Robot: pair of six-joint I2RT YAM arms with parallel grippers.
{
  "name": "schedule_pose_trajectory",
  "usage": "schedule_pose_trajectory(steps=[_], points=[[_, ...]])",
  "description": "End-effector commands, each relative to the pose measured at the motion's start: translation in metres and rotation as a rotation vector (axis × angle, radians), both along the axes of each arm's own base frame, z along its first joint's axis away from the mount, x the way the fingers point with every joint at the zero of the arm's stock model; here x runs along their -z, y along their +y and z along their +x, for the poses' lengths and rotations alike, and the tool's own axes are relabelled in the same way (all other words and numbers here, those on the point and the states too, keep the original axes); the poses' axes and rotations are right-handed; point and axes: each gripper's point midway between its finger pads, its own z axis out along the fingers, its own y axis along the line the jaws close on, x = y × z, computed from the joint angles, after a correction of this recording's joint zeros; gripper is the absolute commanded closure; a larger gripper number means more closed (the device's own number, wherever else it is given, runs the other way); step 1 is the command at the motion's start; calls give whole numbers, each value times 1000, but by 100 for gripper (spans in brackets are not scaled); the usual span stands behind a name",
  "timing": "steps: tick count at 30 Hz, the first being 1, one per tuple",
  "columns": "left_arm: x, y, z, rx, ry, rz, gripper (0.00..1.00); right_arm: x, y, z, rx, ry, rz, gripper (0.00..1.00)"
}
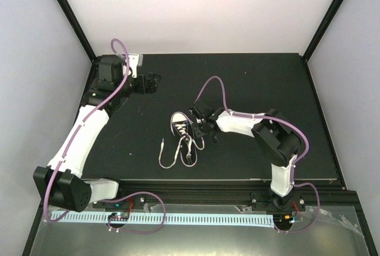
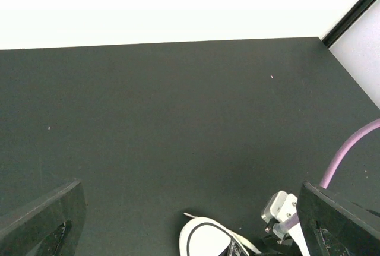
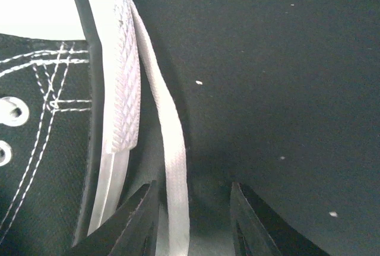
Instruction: Tie the shoes
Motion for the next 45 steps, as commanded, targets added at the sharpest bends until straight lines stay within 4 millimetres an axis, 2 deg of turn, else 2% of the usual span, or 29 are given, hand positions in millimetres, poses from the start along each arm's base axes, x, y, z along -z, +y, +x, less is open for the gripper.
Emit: schedule_pose_trajectory(steps=[1, 3, 6, 8, 9, 12, 16, 23, 24, 26, 29, 32, 34, 36, 38, 40, 45], points=[[-16, 3, -3, 0, -44, -8, 1, 3, 8, 8, -17, -18, 2, 73], [-16, 4, -2, 0, -44, -9, 1, 2, 11, 12, -13, -38, 22, 79], [-15, 5, -2, -6, -42, -7, 1, -3, 8, 15, 20, -62, 29, 97], [-13, 6, -1, -8, -38, -4, 1, -13, -2, 17, 69, -92, 25, 98], [-12, 6, 0, -7, -35, -4, 1, -24, -9, 18, 105, -117, 33, 98], [-10, 6, 0, -7, -30, -5, 1, -48, -39, 14, 200, -173, 47, 98], [-11, 5, 0, -6, -28, -13, 1, -66, -79, -6, 284, -223, 41, 98], [7, 3, 6, -12, 16, -18, 1, -38, -115, -58, 380, -121, 107, 98], [9, 3, 6, -21, 22, -7, 1, -36, -117, -64, 390, -111, 133, 95], [23, -1, 6, -26, 79, 26, 1, -38, -119, -74, 392, -101, 182, 82], [54, -7, -13, -38, 196, 27, 2, -50, -129, -76, 400, -139, 177, 65], [93, -10, -48, -79, 260, 4, 6, -71, -134, -71, 394, -207, 184, 52], [129, -12, -74, -109, 325, 21, 8, -85, -133, -69, 383, -238, 201, 44], [165, -13, -101, -132, 409, 35, 14, -93, -132, -67, 375, -256, 216, 37], [195, -10, -127, -171, 480, 43, 25, -98, -129, -65, 368, -264, 231, 30], [219, -9, -152, -181, 525, 54, 30, -101, -126, -65, 357, -268, 251, 25], [259, -6, -193, -203, 639, 89, 42, -100, -116, -63, 334, -261, 290, 21]])
